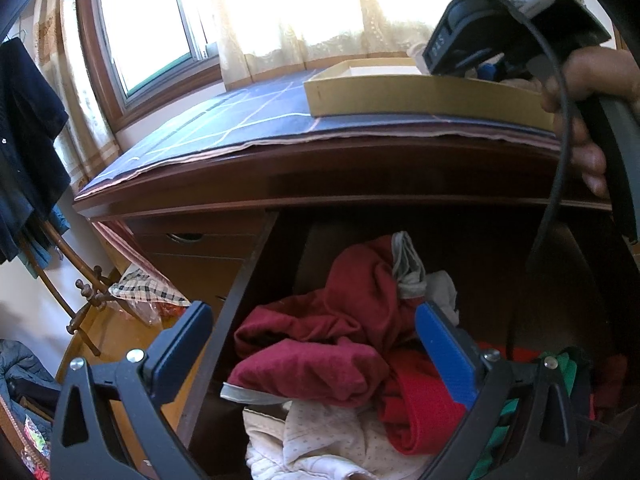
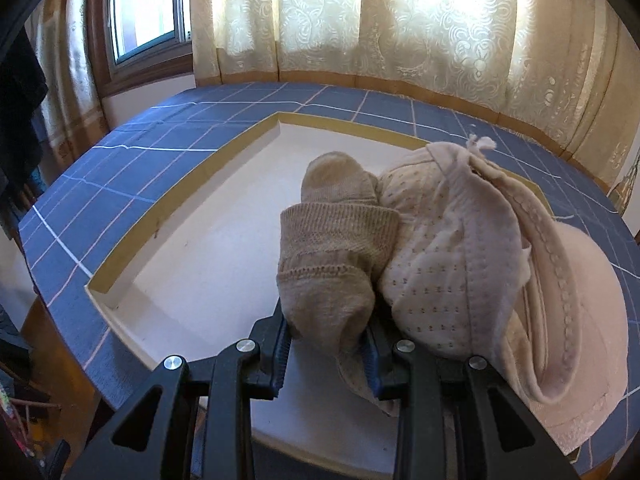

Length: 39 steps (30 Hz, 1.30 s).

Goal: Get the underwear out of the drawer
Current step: 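Carry the beige sock to the tray and release it with the right gripper, then reach the right gripper into the drawer and grasp the green-black garment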

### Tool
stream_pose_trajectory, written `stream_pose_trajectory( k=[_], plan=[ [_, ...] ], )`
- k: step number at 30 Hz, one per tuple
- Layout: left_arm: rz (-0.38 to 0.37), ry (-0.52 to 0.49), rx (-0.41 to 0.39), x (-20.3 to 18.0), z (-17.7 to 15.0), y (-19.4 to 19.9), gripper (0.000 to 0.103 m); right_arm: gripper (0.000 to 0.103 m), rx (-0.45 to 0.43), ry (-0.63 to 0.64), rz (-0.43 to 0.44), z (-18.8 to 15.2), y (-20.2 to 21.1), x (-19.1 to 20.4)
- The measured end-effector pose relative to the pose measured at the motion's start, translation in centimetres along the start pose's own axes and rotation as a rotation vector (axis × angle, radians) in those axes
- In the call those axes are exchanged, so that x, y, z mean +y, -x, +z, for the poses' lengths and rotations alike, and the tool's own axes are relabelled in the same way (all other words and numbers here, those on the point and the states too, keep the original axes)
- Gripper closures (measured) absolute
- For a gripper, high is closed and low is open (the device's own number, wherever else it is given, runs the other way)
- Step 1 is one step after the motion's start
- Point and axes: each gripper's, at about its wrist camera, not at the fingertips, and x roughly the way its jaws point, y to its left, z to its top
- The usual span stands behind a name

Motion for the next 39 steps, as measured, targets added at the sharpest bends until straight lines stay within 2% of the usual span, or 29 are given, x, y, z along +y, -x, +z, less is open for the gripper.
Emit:
stream_pose_trajectory(
  k=[6, 10, 12, 14, 16, 22, 28, 33, 39],
  plan=[
    [0.001, -0.001, 0.001, 0.0, 0.0, 0.0, 0.000, 0.066, 0.002, -0.014, -0.003, 0.1, -0.1, 0.1],
    [0.003, -0.007, 0.000, 0.0, -0.1, 0.0, 0.000, 0.051, 0.005, 0.011, 0.035, 0.1, 0.1, 0.3],
    [0.004, -0.009, -0.001, 0.0, -0.2, 0.0, 0.000, 0.049, 0.007, 0.009, 0.067, 0.1, 0.6, 0.2],
    [0.005, -0.008, 0.000, 0.0, -0.2, 0.0, 0.000, 0.047, -0.023, -0.012, 0.096, -0.1, 1.9, 0.0],
    [0.007, -0.008, 0.001, 0.0, -0.2, 0.1, 0.000, 0.036, -0.070, -0.019, 0.109, -0.4, 3.6, -0.3],
    [0.014, -0.013, 0.003, -0.1, -0.2, 0.1, 0.000, 0.035, -0.171, -0.013, 0.127, -2.1, 8.5, -1.2],
    [0.017, -0.015, 0.002, -0.2, -0.2, 0.2, 0.000, 0.035, -0.208, -0.003, 0.175, -5.6, 12.3, -2.6],
    [0.025, -0.023, -0.004, -0.3, -0.2, 0.4, 0.000, 0.035, -0.175, -0.012, 0.185, -9.2, 13.7, -3.9],
    [0.032, -0.029, -0.004, -0.5, -0.2, 0.4, 0.000, 0.035, -0.103, -0.040, 0.170, -13.1, 13.1, -5.0]
  ],
)
